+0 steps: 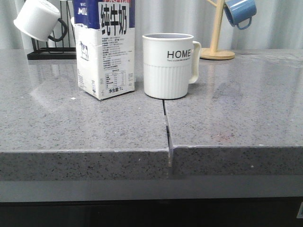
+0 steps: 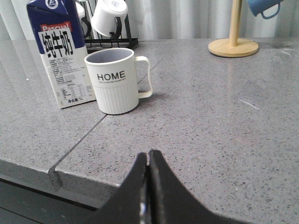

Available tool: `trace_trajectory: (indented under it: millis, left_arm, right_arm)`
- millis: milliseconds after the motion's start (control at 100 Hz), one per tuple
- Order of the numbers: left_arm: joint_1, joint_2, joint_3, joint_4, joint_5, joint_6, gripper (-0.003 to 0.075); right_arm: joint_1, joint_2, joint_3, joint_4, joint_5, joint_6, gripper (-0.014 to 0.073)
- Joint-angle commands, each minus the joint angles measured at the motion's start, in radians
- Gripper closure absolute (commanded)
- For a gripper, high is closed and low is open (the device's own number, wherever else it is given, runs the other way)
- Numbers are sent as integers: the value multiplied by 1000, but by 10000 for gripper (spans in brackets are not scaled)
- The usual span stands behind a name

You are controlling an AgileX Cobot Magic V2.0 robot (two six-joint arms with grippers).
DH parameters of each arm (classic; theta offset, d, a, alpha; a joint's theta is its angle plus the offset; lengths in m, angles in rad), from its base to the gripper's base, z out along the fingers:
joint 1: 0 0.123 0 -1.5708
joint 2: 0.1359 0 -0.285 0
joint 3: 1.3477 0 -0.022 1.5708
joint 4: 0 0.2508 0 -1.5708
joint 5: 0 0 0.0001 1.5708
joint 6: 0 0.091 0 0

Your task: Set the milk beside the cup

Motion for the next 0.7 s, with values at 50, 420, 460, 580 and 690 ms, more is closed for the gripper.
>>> trace_trajectory:
  millis: [50, 420, 460, 580, 690]
  left_arm:
    - [23, -32, 88, -9, -265, -3, 741]
    - [15, -32, 143, -1, -324, -3, 741]
    - [15, -32, 143, -1, -324, -3, 741]
    - [15, -32, 143, -1, -324, -3, 741]
    - [15, -32, 143, -1, -324, -3, 741]
  right_arm:
    - [-2, -12, -25, 0, -75, -7, 654]
    - [-2, -12, -25, 0, -75, -7, 654]
    - [-2, -12, -25, 0, -75, -7, 654]
    - [-2, -12, -25, 0, -75, -7, 654]
    - [-2, -12, -25, 0, -75, -7, 654]
